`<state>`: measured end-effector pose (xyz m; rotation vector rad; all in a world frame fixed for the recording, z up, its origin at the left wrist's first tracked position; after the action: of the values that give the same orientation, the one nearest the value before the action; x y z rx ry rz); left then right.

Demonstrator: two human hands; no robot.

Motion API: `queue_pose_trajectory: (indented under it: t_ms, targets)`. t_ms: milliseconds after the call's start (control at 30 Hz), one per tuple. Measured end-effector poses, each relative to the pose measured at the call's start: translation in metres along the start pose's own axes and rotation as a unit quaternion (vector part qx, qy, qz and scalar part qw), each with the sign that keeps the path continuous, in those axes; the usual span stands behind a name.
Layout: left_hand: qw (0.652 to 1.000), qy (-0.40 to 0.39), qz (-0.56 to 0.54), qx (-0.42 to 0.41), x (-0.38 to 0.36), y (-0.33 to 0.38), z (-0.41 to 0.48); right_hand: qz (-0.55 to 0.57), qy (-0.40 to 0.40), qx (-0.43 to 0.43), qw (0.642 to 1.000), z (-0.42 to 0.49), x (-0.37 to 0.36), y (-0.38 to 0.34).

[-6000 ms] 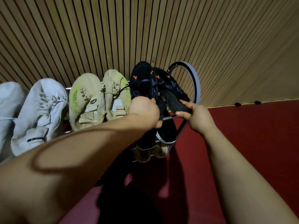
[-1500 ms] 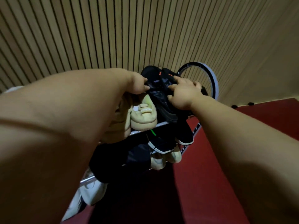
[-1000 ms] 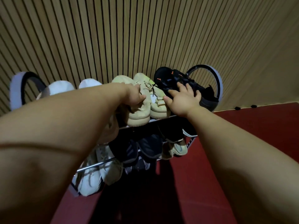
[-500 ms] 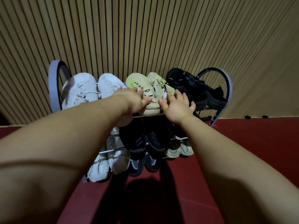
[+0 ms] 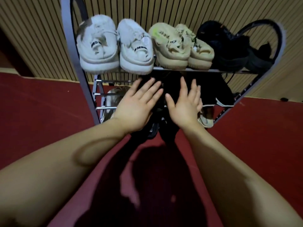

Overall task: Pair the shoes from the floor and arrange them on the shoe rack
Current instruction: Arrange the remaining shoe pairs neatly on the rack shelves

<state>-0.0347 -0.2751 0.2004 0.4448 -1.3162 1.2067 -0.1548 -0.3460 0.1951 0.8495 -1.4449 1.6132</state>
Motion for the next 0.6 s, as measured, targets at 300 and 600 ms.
queue_pose_trajectory:
  t_ms: [300, 600]
  targets:
    - [0.895, -0.278, -0.179, 0.298, -0.083, -0.020, -0.072, -0.107, -0.150, -0.011, 0.983, -0.003, -0.053, 0.009]
    - [0.902, -0.254, -0.204, 0.284, -0.092, -0.021, -0.066, -0.256, -0.083, 0.089, 0.959, 0.001, -0.077, -0.026]
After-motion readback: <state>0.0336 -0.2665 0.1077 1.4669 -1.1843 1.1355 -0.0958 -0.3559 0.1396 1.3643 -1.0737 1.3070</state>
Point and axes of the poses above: each hand's wrist, its own z-axis towards the middle knuckle, its own x-axis out of the back of the hand, y = z × x, the point moved 6 cm from there along z, towards the middle knuckle, and after that the axes turned 15 degrees about -x, right-handed, at the moved point
